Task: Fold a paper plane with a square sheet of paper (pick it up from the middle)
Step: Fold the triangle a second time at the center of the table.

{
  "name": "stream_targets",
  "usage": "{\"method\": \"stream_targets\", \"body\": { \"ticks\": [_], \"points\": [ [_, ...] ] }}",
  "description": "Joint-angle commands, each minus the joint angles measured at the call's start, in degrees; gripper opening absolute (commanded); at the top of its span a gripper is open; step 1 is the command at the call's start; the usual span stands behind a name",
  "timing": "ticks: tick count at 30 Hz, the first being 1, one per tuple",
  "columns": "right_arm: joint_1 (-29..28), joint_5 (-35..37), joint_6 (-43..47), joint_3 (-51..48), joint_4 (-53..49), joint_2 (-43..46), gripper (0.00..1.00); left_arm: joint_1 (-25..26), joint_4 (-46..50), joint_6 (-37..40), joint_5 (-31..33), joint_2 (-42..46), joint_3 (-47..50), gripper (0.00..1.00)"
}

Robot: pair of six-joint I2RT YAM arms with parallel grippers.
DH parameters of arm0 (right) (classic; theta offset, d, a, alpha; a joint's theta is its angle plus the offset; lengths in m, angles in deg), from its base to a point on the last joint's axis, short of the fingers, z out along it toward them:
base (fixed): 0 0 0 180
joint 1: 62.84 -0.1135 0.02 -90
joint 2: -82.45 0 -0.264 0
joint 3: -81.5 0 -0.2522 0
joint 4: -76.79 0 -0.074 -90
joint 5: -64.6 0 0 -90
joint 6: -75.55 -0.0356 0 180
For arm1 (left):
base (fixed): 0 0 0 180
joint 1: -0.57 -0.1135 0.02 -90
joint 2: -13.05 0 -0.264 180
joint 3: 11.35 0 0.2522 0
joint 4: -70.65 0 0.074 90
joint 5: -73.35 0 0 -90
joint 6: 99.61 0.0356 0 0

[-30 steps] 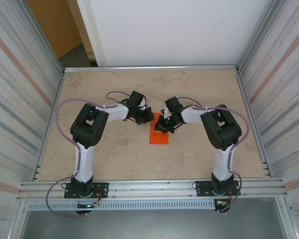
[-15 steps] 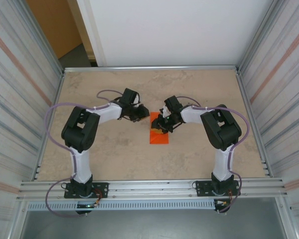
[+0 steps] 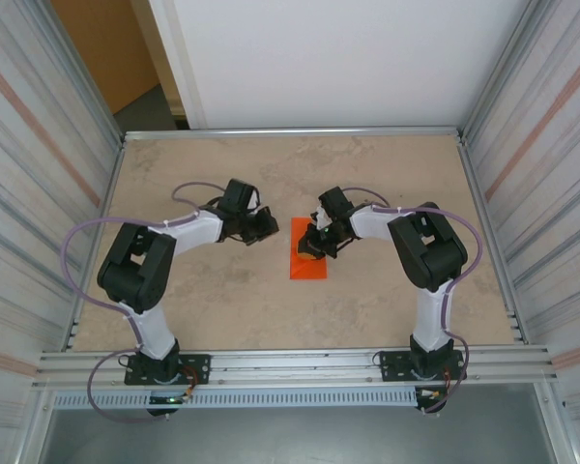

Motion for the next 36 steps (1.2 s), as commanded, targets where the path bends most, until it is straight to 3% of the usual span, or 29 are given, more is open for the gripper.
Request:
{"method": "stream_targets", "body": {
  "ticks": [1,11,23,31,36],
  "points": [
    [-0.1,6.7,1.0,-0.8,-6.1,-4.0,0.05,2.7,-0.7,0.8,-0.6,1.0,0.3,0.01],
    [0.3,8.0,1.0,-1.2,-7.3,-3.7,0.0,7.8,1.2,1.1,0.7,-4.2,-1.5,0.0],
    [0.7,5.9,0.5,-2.0,-5.3,-2.6,0.0,8.1,5.4,0.8,3.6,-8.7,-4.2,0.0],
    [3.0,1.1,0.6,-2.9,-0.7,5.1,0.0,8.2,9.9,0.7,5.1,-10.4,-3.9,0.0],
    [4.2,2.3,1.3,-2.8,-1.1,5.0,0.01,8.2,10.4,0.8,4.9,-11.2,-4.3,0.0]
  ]
}}
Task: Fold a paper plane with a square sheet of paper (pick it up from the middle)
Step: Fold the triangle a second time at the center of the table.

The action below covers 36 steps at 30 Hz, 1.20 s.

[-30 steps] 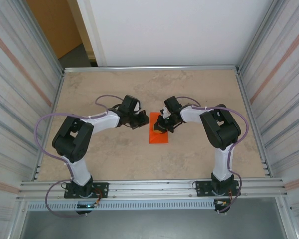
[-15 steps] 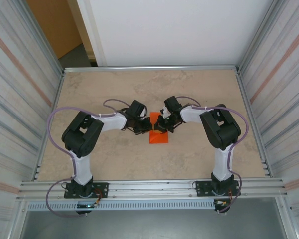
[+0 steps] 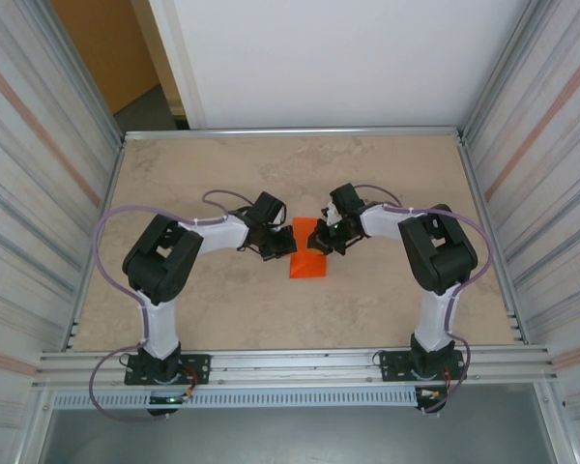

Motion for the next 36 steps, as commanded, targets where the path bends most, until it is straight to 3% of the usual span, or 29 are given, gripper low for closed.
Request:
{"method": "stream_targets", "body": {
  "ticks": [1,15,25,36],
  "points": [
    [0.4,1.7,1.2,-0.8,-1.4,0.8,0.0,0.6,5.3,0.8,3.0,-3.2,0.0,0.0],
    [1.4,7.9,1.3,-7.4,-1.8,-1.4,0.0,0.6,6.4,1.9,2.7,-1.4,-2.2,0.0],
    [1.2,10.7,2.5,-15.7,7.4,1.1,0.0,3.7,-1.2,1.4,-2.4,8.4,0.1,0.04],
    [1.6,10.5,2.5,-17.5,8.8,0.5,0.0,7.5,-3.4,-2.1,-4.3,3.2,1.7,0.01]
  ]
}}
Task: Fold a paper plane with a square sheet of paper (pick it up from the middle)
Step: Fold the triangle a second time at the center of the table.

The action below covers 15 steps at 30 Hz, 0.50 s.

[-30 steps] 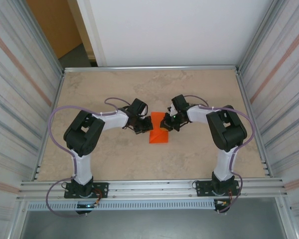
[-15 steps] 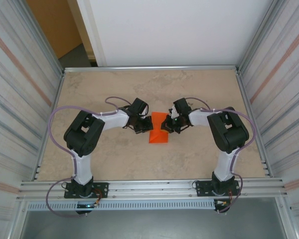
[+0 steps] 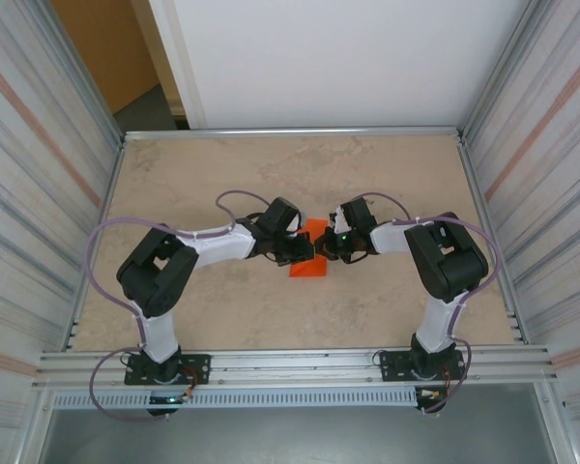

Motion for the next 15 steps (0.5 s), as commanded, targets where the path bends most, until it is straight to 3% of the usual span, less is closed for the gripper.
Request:
{"method": "stream_targets", "body": {
  "ticks": [1,15],
  "points": [
    [0.6,8.4,2.1,-3.6,-9.7,-3.5,0.0,0.5,0.5,-1.1,-1.2,-1.9,0.0,0.01],
    [1.0,7.9,2.1,-3.3,-10.3,-4.2,0.0,-0.1,5.7,2.3,0.7,-5.2,-2.1,0.0]
  ]
}}
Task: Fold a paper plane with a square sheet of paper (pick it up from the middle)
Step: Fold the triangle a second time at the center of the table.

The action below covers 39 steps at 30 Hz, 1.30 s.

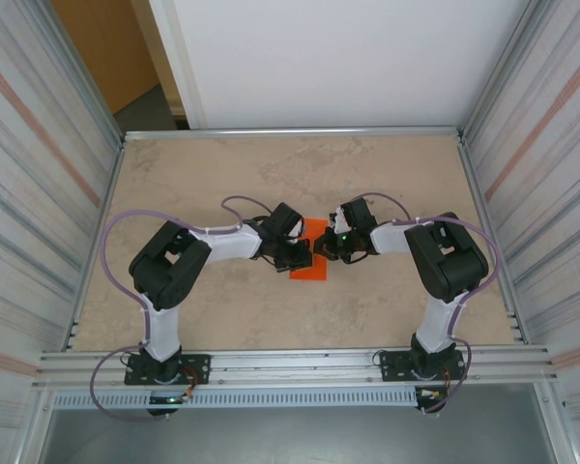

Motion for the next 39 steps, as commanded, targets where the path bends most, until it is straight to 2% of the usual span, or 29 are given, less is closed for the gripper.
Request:
{"method": "stream_targets", "body": {
  "ticks": [1,10,25,34,39],
  "points": [
    [1.0,7.9,2.2,-3.2,-10.4,-4.3,0.0,-0.4,2.5,1.6,0.9,-0.9,-0.4,0.0],
    [1.1,8.0,2.4,-3.2,-11.1,-5.0,0.0,-2.5,-2.0,1.0,-3.6,-0.1,4.0,0.0],
    [1.5,8.5,2.8,-3.2,-11.8,-5.4,0.0,-3.4,-4.3,-0.2,-6.5,2.7,12.3,0.0],
    [1.6,8.6,2.9,-3.2,-12.3,-5.1,0.0,-3.5,-5.8,-3.6,-6.2,9.0,21.5,0.0],
    [1.5,8.8,3.2,-3.0,-12.8,-4.5,0.0,-3.7,-5.9,-3.9,-4.8,16.2,20.7,0.0]
  ]
}}
